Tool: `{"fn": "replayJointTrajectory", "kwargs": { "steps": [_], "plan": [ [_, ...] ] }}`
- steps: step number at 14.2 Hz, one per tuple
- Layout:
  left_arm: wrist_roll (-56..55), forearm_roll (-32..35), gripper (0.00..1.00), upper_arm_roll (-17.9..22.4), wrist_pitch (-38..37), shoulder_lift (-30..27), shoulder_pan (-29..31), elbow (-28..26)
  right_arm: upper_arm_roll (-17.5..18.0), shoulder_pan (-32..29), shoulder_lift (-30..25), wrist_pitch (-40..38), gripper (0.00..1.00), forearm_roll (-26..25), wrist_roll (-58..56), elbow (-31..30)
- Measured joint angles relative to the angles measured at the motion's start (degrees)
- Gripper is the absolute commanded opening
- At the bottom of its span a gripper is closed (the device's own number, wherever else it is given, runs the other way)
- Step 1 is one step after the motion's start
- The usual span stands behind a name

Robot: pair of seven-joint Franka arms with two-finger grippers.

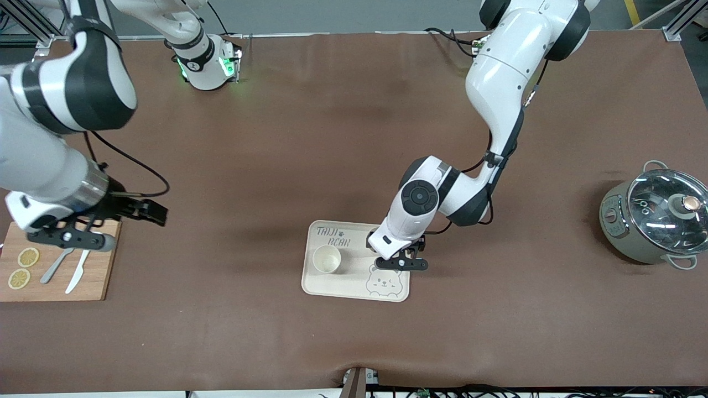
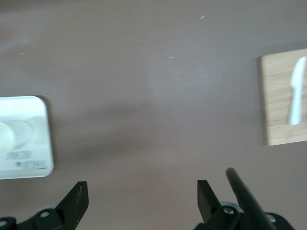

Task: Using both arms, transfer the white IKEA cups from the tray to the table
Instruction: 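Lift the cup with the left gripper while the right gripper reaches the tray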

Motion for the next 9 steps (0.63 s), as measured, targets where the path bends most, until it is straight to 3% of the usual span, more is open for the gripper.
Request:
{"fn": "replayJointTrajectory", "kwargs": {
  "steps": [4,5,6,9],
  "plan": [
    [0.00,0.42,1.00,0.01,0.35,0.49,0.00,0.00,0.09,2.42,5.80,5.47,1.00,2.60,6.13,3.88],
    [0.00,0.44,0.41,0.01,1.25,0.79,-0.01,0.01,0.11,3.59,7.17,7.30,1.00,2.62,8.04,4.24],
    [-0.14,0.44,0.00,-0.01,2.44,1.16,-0.03,0.00,0.11,4.84,8.61,8.75,1.00,2.62,9.74,4.70],
    [-1.13,1.28,0.00,-0.01,3.65,1.76,-0.42,0.00,0.09,7.74,13.04,11.41,1.00,2.62,13.83,7.02]
  ]
}}
